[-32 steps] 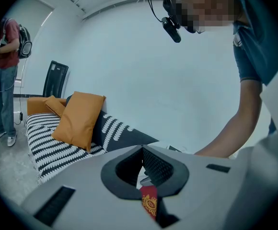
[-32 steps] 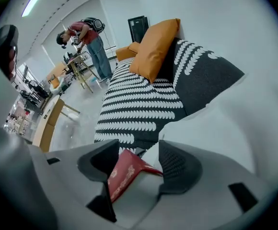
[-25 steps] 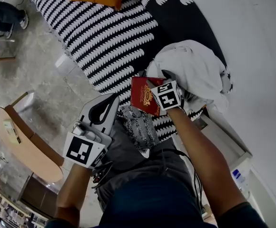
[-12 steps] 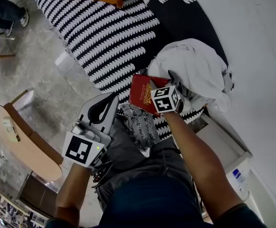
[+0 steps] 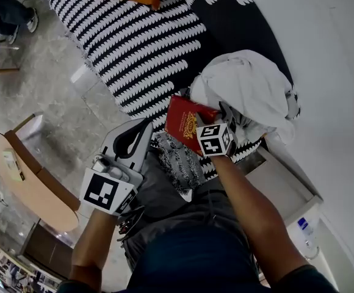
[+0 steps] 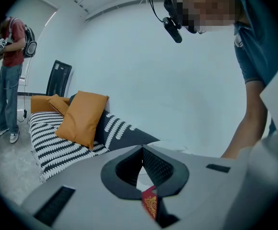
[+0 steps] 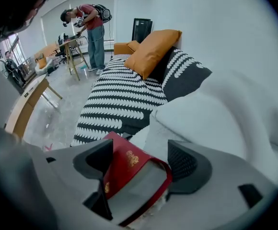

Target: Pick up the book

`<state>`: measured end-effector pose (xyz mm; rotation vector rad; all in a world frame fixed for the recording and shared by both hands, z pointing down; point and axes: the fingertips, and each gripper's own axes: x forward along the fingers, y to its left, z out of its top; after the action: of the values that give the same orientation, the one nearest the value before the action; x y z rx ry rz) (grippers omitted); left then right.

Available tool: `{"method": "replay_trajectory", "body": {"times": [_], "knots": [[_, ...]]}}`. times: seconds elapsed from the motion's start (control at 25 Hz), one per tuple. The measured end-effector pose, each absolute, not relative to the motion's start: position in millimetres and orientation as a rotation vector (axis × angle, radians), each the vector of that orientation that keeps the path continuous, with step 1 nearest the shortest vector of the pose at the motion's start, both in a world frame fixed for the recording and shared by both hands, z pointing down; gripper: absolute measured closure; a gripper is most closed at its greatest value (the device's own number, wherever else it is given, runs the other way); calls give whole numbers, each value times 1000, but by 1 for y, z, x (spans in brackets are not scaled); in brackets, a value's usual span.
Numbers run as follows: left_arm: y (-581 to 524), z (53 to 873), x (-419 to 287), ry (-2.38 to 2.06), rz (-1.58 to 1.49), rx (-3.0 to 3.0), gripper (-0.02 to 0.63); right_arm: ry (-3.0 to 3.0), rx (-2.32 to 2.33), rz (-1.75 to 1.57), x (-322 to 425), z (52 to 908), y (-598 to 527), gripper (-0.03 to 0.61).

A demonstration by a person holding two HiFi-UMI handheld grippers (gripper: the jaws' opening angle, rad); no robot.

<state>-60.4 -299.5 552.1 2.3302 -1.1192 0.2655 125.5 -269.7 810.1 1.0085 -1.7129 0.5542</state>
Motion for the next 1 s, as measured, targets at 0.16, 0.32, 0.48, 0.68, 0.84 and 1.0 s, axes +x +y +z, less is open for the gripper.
{"method": "replay_trajectory", "body": {"times": [0.16,0.32,0.48,0.68,0.84,1.0], "knots": [[-298,552,-61,-1118,263,2332,609,-1706,1022,560,126,808,-262,232],[-297,554,-56,-1110,268,2331,609,-1705,1035,581,129,808,-255,232],[-295,556,-48,-1105,272,2333,609,-1709,1025,587,135,812,-252,232],[-296,555,-49,-1100,280,2332,609,-1719,1028,622,136,810,-260,255],[-298,555,-49,-1097,283,2333,609,-1737,1037,648,133,805,-262,288],[-300,552,-46,-1093,283,2339,609,-1755,1034,668,132,800,-261,307]]}}
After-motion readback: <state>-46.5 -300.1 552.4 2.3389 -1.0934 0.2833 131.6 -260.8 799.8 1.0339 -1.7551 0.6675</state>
